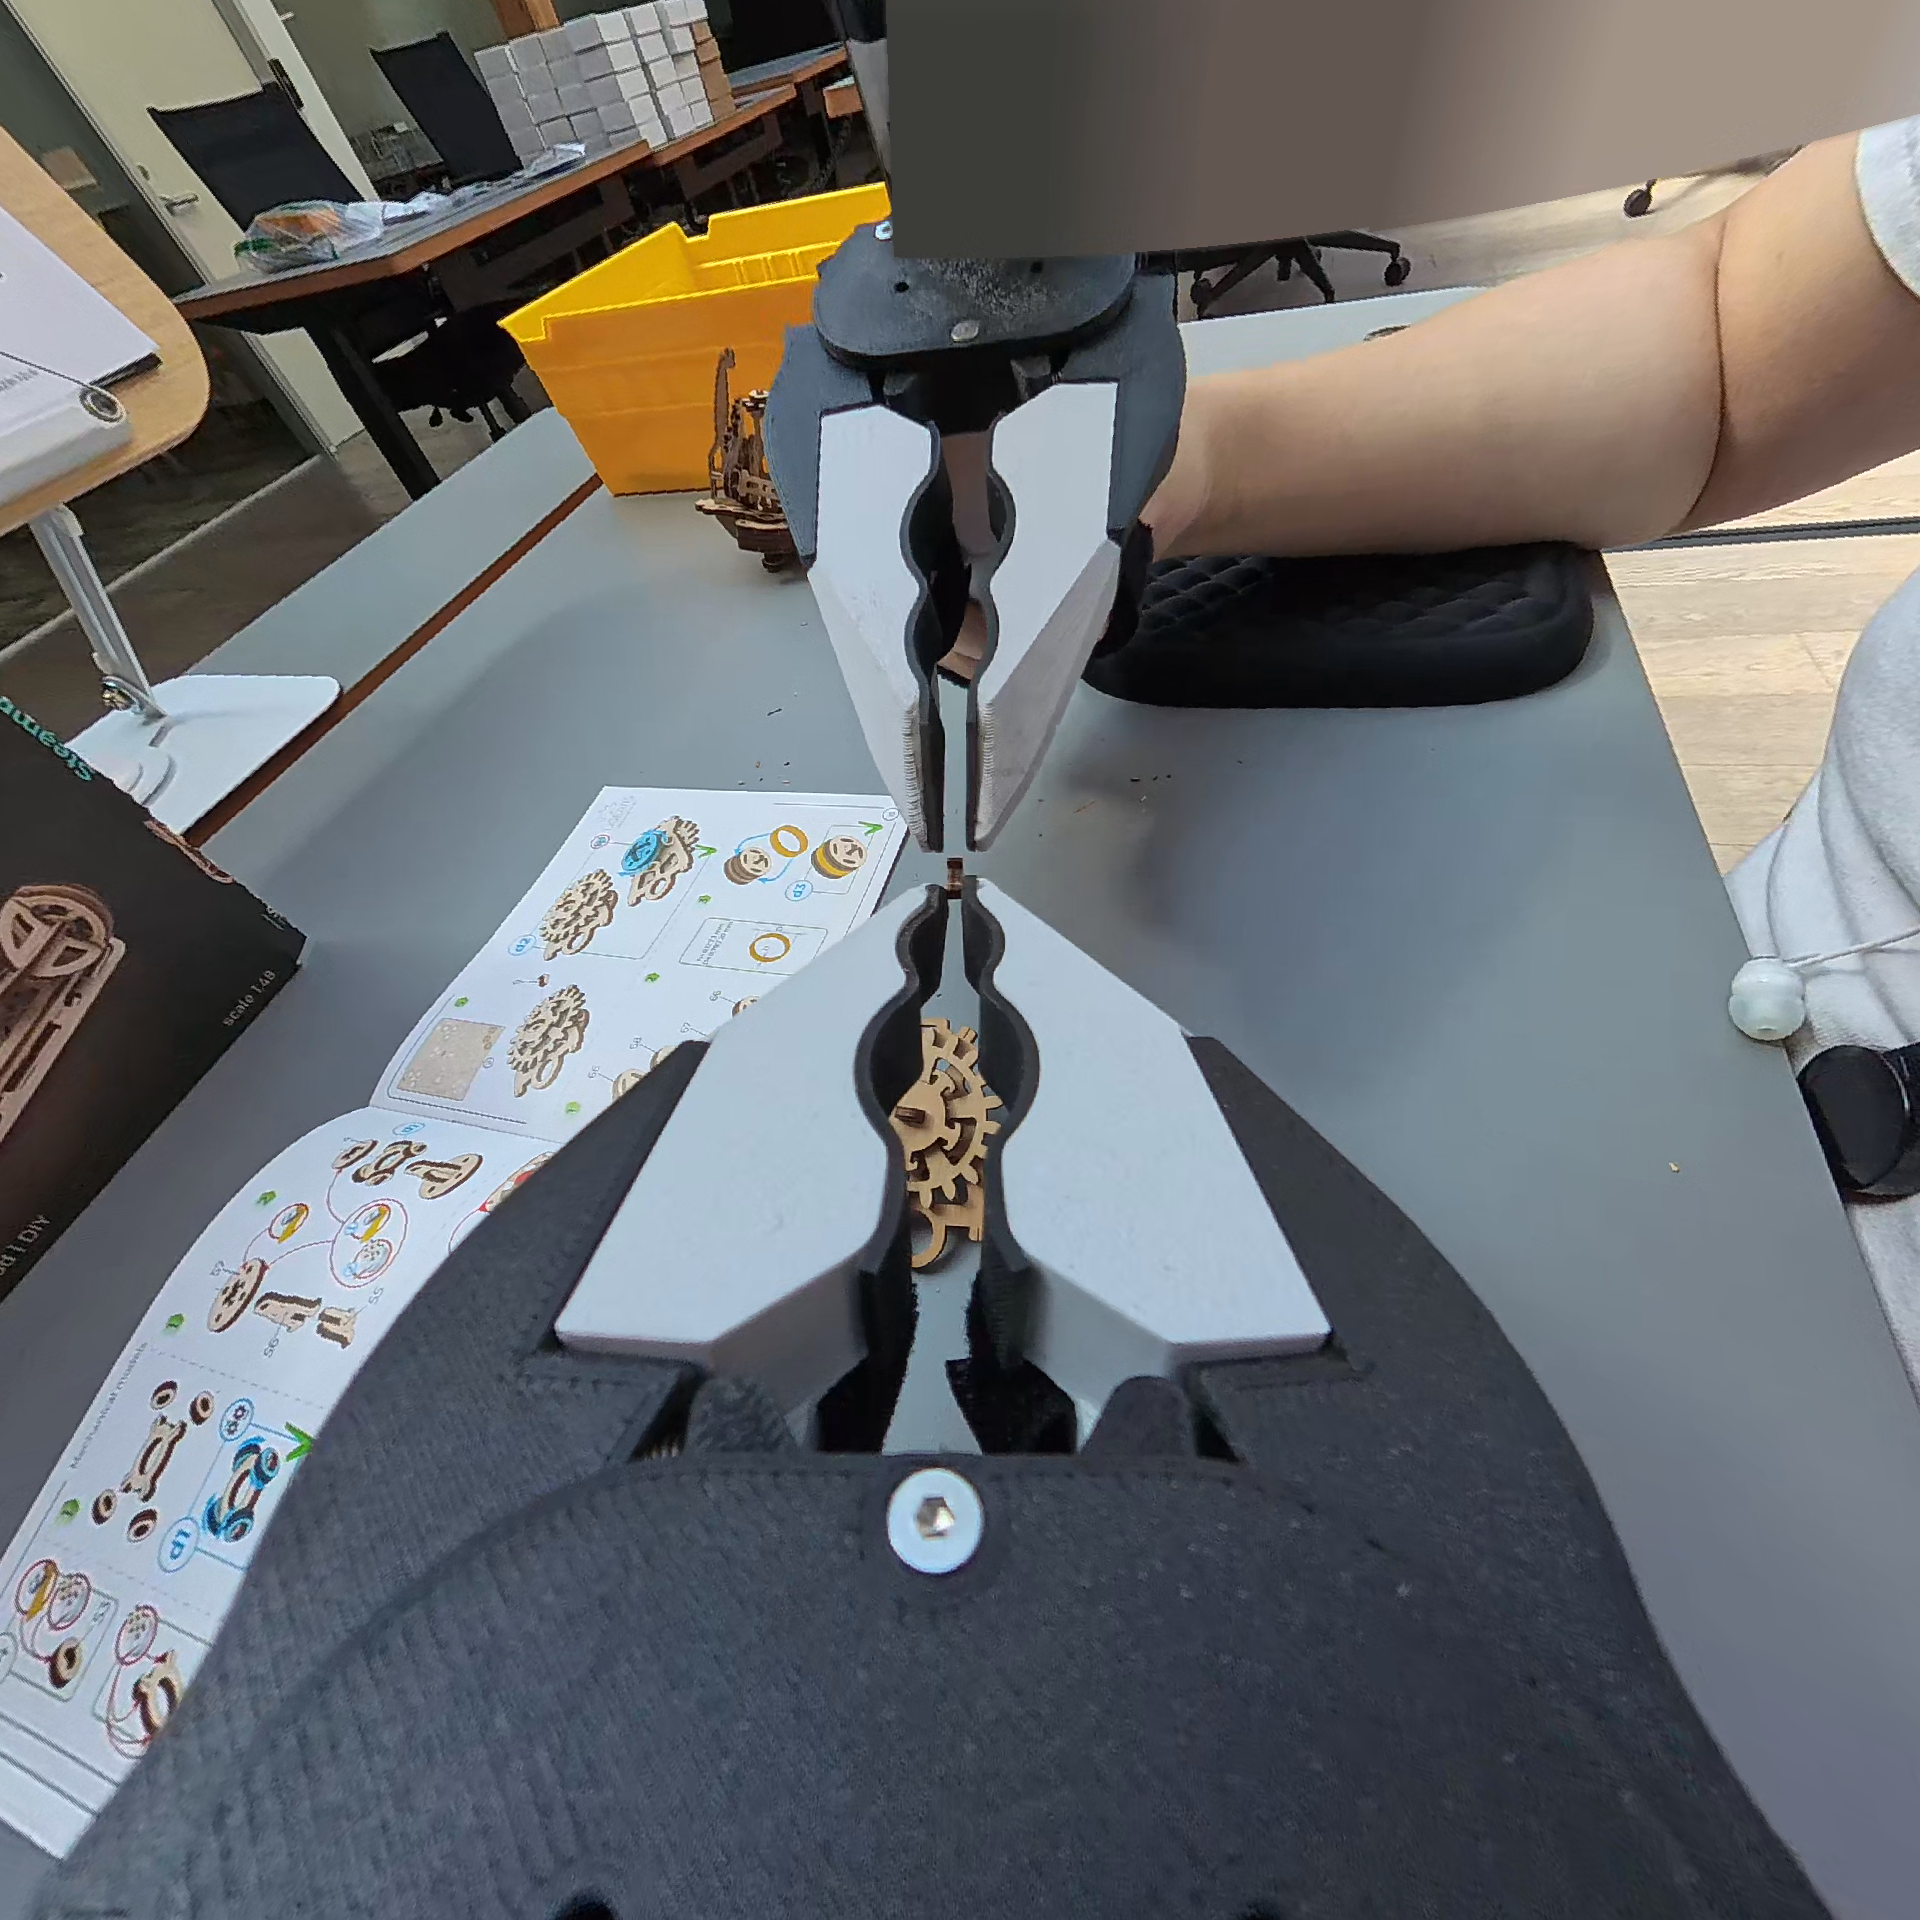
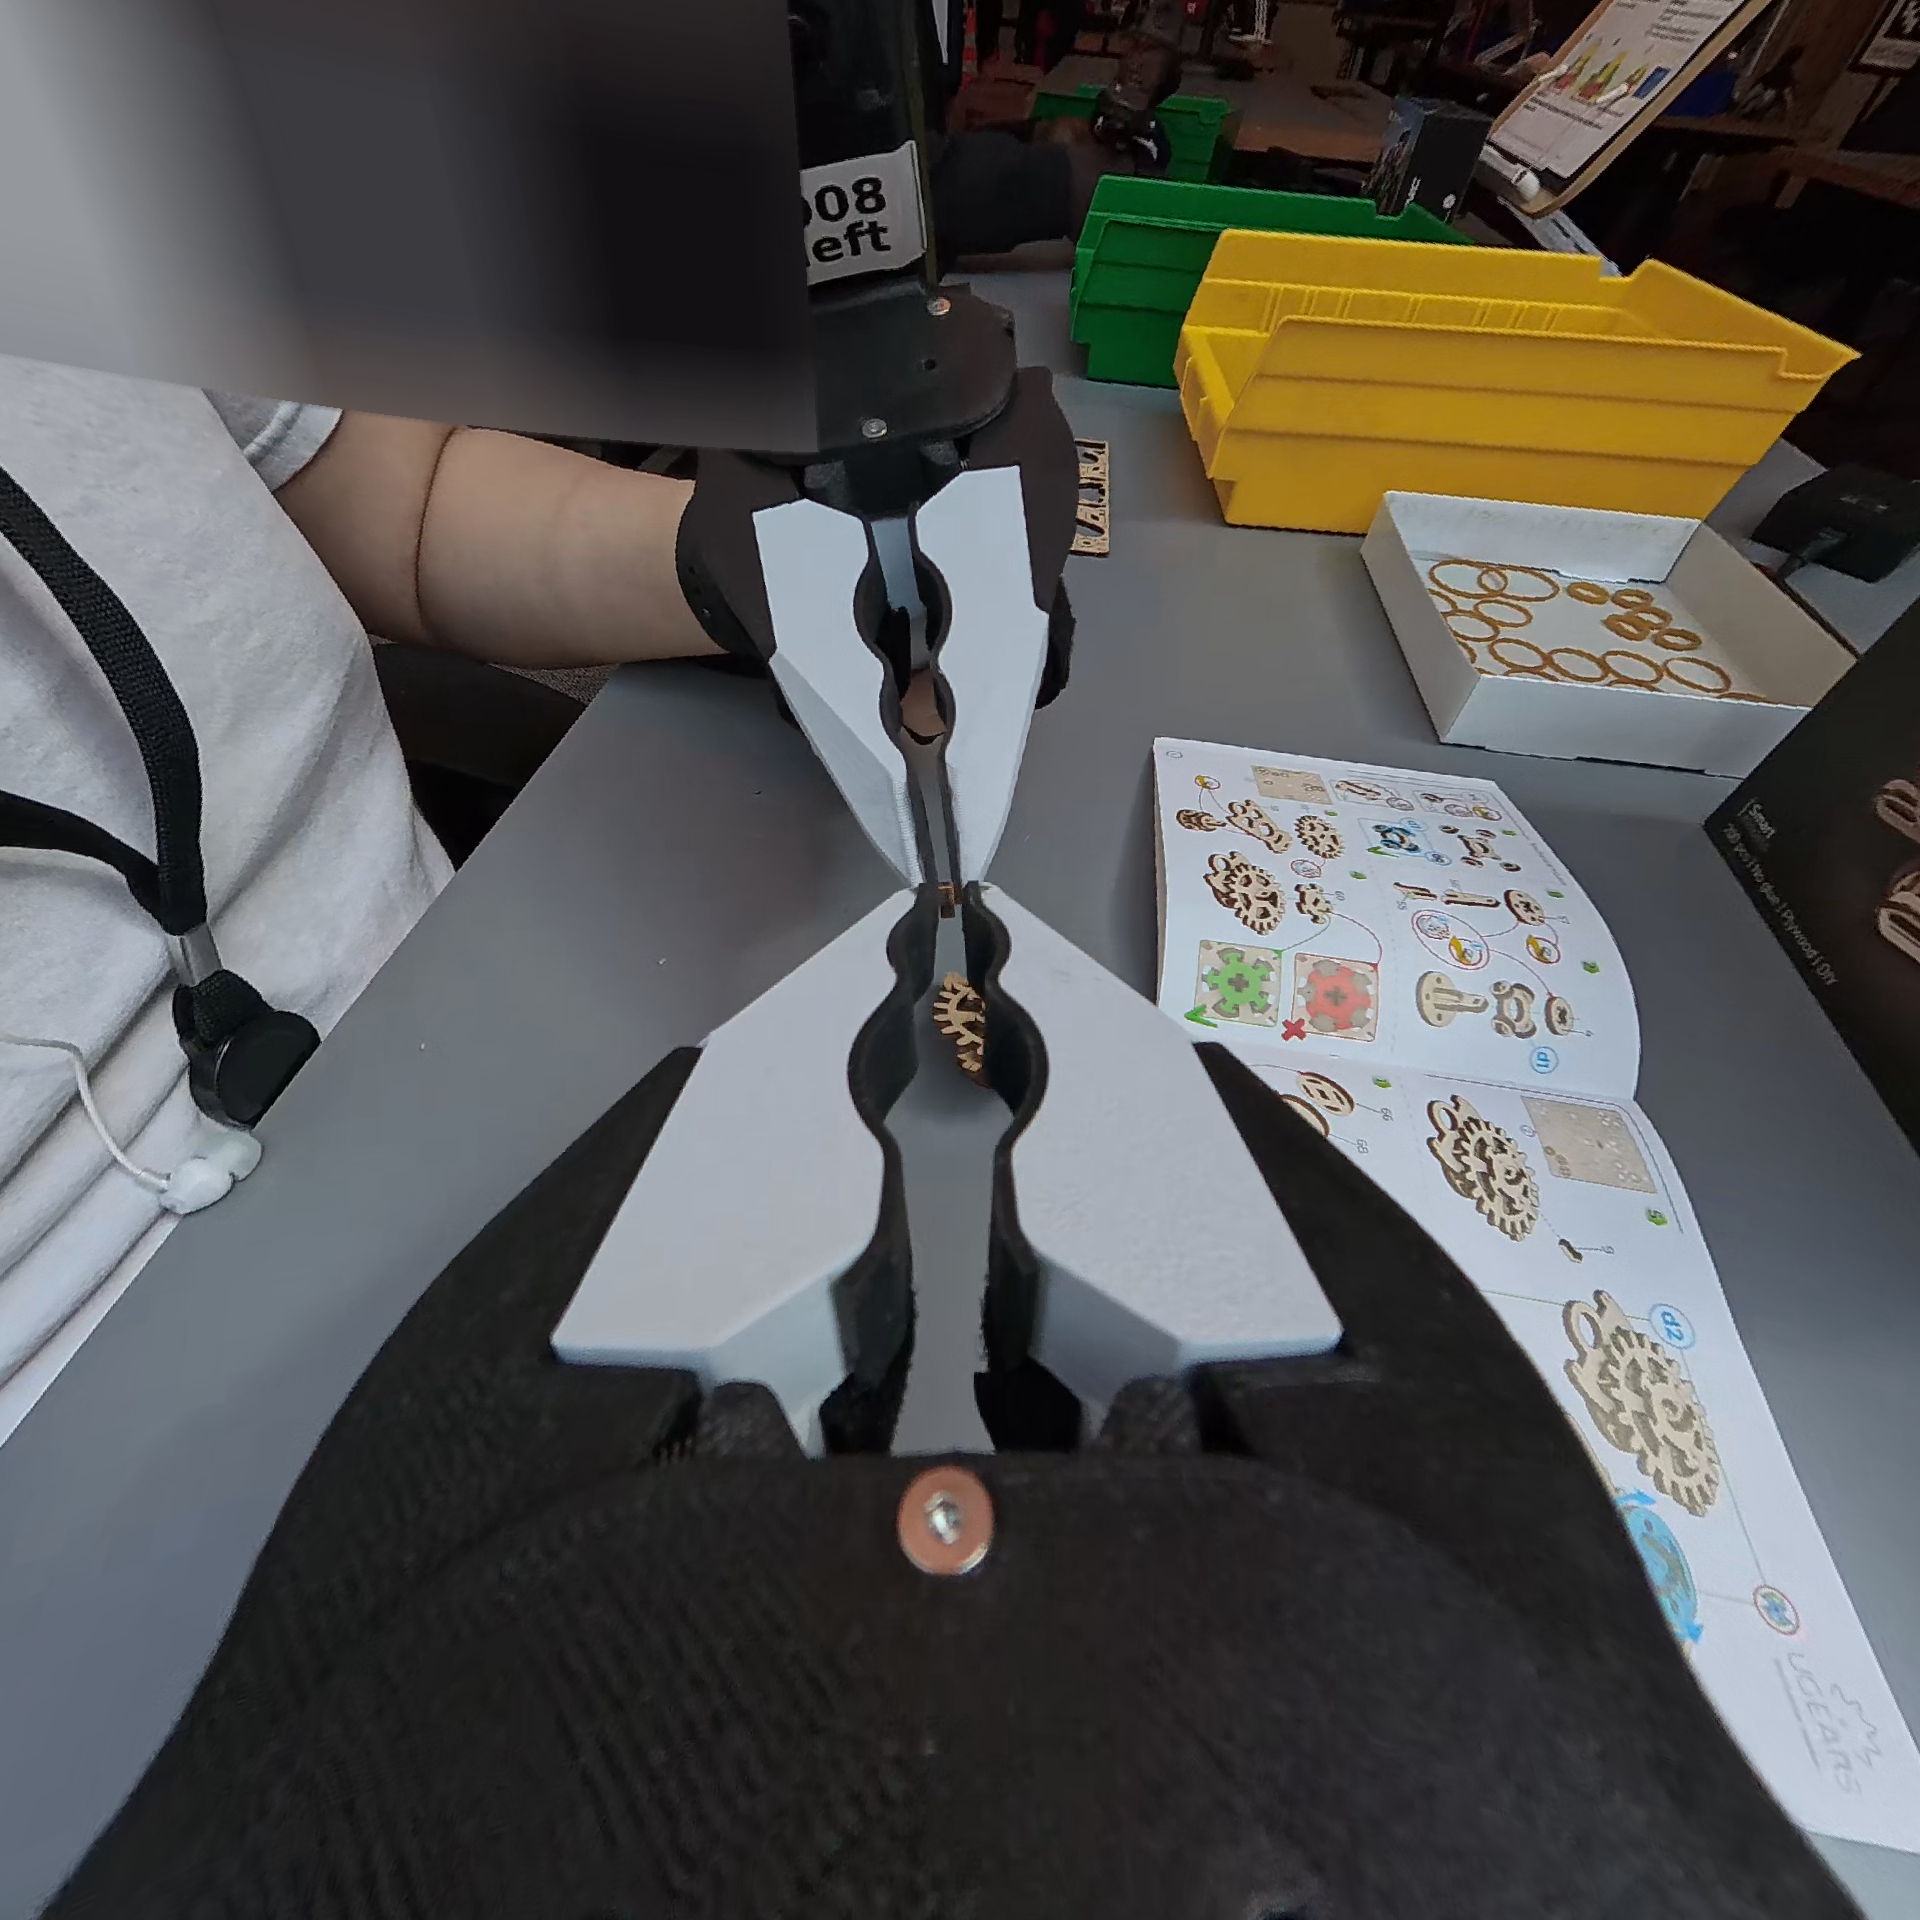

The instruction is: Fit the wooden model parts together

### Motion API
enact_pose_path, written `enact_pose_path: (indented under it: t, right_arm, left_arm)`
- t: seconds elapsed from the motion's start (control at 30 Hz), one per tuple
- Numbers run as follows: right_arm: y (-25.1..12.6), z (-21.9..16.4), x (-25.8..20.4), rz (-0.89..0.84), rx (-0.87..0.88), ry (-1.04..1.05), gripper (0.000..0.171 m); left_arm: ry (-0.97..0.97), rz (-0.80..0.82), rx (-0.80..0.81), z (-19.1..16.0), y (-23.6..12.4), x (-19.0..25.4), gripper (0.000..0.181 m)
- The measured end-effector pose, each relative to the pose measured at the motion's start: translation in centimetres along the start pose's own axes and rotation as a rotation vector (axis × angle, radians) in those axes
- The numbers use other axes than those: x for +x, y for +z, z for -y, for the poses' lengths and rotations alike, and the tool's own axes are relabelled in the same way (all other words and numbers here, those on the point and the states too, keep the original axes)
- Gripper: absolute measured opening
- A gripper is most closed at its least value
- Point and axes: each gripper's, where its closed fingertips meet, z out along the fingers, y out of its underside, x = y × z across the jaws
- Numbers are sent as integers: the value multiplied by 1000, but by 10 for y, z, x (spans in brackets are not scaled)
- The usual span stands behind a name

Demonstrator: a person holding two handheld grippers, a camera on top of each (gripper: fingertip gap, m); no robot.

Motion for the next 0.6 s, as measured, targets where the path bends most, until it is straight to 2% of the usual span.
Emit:
enact_pose_path:
  t: [0.43,0.47,0.53,0.6]
  right_arm:
    - [5,-3,-2,3,-24,-17,1]
    - [5,-4,-1,1,-28,-18,1]
    - [6,-9,4,-19,-55,-10,1]
    - [7,-21,14,-52,-95,16,1]
  left_arm:
    - [1,-10,9,1,-1,1,1]
    - [7,-9,0,-1,-1,0,5]
    - [-17,-2,-54,-11,-3,-5,27]
    - [-74,-7,-115,-24,-5,-10,38]
